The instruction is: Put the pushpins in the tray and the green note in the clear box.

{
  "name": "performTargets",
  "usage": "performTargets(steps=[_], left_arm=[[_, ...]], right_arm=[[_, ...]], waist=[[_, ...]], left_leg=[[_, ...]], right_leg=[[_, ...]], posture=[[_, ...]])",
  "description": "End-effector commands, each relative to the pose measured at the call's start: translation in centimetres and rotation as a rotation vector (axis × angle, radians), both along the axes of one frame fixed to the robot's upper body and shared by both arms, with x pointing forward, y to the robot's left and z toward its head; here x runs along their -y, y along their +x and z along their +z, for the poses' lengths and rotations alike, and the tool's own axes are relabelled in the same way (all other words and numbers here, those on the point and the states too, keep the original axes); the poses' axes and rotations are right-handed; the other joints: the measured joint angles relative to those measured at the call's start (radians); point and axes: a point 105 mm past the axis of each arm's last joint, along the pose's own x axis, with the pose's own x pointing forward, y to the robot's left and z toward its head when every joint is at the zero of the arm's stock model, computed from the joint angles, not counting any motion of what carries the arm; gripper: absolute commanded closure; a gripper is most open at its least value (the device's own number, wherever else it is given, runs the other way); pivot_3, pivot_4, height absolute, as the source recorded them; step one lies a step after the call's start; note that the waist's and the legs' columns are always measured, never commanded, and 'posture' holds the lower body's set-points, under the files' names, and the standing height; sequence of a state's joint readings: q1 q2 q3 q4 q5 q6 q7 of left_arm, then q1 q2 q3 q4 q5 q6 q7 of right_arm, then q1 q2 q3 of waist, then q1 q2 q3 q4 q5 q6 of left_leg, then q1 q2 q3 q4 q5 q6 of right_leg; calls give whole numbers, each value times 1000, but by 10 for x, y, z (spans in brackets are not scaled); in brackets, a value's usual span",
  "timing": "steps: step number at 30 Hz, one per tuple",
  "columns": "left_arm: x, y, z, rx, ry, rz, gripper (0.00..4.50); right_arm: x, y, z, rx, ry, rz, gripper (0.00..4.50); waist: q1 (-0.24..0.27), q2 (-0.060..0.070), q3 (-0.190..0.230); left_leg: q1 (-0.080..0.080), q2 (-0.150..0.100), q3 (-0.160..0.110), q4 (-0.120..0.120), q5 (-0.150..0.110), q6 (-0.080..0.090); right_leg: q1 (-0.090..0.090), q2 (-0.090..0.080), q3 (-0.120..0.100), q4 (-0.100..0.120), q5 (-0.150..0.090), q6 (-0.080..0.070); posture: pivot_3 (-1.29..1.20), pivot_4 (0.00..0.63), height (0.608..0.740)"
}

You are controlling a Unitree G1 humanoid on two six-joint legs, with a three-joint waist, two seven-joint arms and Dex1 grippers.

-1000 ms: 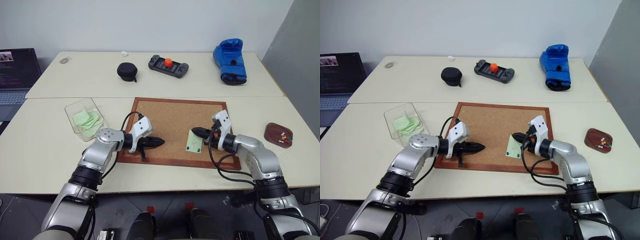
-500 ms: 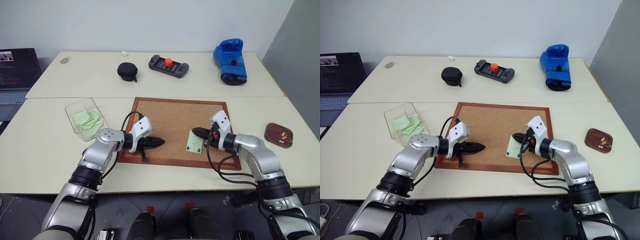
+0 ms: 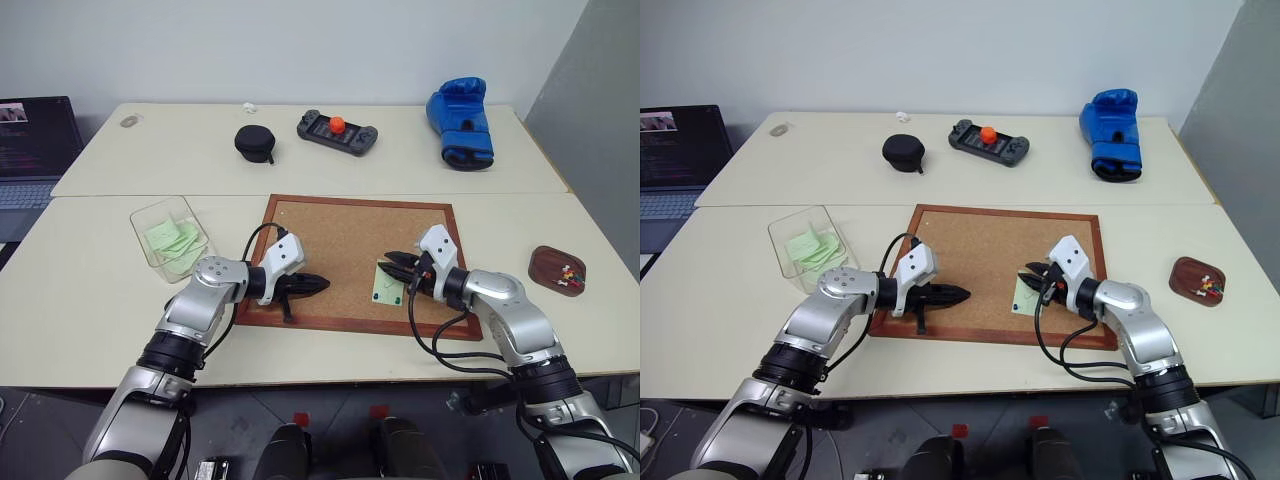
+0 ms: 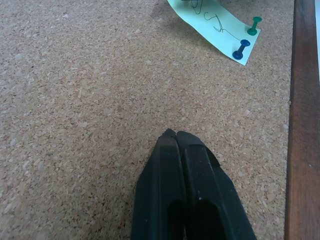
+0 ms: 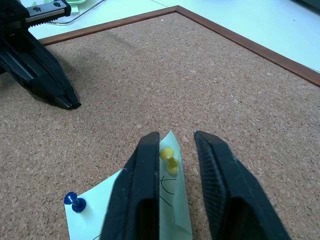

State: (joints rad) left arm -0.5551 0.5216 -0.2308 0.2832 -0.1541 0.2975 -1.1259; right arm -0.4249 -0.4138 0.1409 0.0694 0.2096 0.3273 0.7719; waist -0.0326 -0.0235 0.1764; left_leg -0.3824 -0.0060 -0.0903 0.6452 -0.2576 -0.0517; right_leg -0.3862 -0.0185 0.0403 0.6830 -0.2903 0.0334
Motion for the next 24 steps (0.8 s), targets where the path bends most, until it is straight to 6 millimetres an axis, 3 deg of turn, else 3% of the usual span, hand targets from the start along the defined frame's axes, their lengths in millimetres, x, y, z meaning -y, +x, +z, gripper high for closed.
performTargets(steps=[1,9,10,14,24], left_arm=[[-4,-5,-16,-50,54,6,4500],[-4,-6,-16,-49,55,6,4500],[-5,-6,-16,-49,55,6,4500],[-4,-5,-16,-48,56,4,4500],[-4,-6,-15,-48,57,1,4500]], right_arm=[[2,1,9,40,-6,16,3394],[2,1,11,47,14,20,3394],[2,1,12,48,17,21,3768],[2,1,13,51,22,24,4444],[5,1,21,21,99,-3,4444]], waist=[[0,0,0],[0,0,0],[0,0,0],[0,0,0],[0,0,0]], left_leg=[[0,0,0,0,0,0],[0,0,0,0,0,0],[0,0,0,0,0,0],[0,0,0,0,0,0],[0,0,0,0,0,0]], right_leg=[[0,0,0,0,0,0],[0,0,0,0,0,0],[0,0,0,0,0,0],[0,0,0,0,0,0],[0,0,0,0,0,0]], posture=[[0,150,740],[0,150,740],[0,150,740],[0,150,740],[0,150,740]])
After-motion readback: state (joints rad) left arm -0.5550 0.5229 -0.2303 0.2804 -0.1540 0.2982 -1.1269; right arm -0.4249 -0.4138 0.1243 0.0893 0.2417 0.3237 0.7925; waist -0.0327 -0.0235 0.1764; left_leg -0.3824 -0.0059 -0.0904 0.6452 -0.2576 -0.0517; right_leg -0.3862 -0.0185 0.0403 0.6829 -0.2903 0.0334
